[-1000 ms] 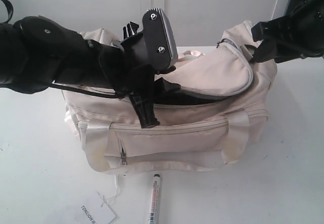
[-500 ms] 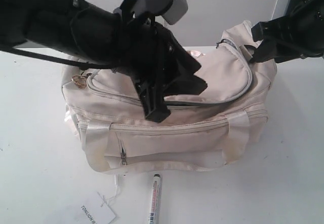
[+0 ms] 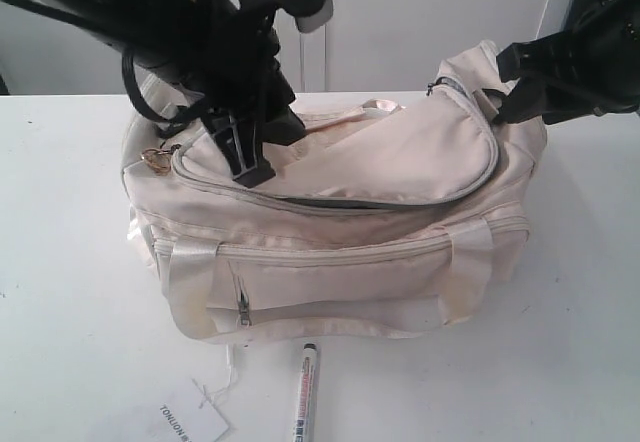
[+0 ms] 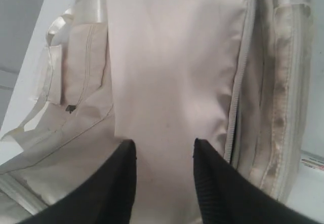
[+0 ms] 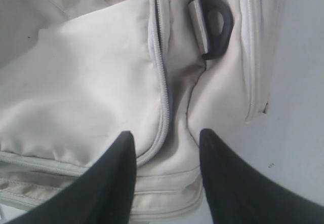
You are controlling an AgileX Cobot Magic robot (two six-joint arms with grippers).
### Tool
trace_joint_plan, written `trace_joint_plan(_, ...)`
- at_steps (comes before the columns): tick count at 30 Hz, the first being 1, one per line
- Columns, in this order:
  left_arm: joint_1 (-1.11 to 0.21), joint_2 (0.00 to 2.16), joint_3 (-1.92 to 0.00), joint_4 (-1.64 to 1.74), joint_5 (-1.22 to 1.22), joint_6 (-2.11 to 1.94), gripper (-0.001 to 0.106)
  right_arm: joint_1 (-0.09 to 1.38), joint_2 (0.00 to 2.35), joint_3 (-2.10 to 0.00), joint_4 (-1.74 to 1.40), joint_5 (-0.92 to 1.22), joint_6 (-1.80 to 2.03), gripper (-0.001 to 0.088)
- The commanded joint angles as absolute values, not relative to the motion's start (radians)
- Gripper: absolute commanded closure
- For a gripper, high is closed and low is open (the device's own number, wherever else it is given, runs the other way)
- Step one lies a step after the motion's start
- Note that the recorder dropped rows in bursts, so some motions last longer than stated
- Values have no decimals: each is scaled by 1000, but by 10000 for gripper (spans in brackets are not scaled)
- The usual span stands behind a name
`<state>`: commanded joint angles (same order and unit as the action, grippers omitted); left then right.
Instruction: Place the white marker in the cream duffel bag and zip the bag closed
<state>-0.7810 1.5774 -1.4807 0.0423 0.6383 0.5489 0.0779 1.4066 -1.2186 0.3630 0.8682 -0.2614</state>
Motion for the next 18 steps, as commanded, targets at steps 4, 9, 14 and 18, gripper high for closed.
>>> trace_joint_plan(4, -855, 1618, -1505, 95, 628, 549, 625, 78, 1407, -1219, 363, 868, -261, 478)
trace_joint_plan(9, -928, 1648, -1507, 166, 616, 557, 624, 78, 1407, -1219, 363, 866, -261, 478)
trace_joint_plan(14, -941, 1657, -1507, 173, 616, 563, 514, 78, 1407, -1219, 363, 866, -261, 478)
trace_joint_plan(18, -941, 1671, -1507, 173, 633, 563, 462, 78, 1407, -1219, 363, 866, -261, 478)
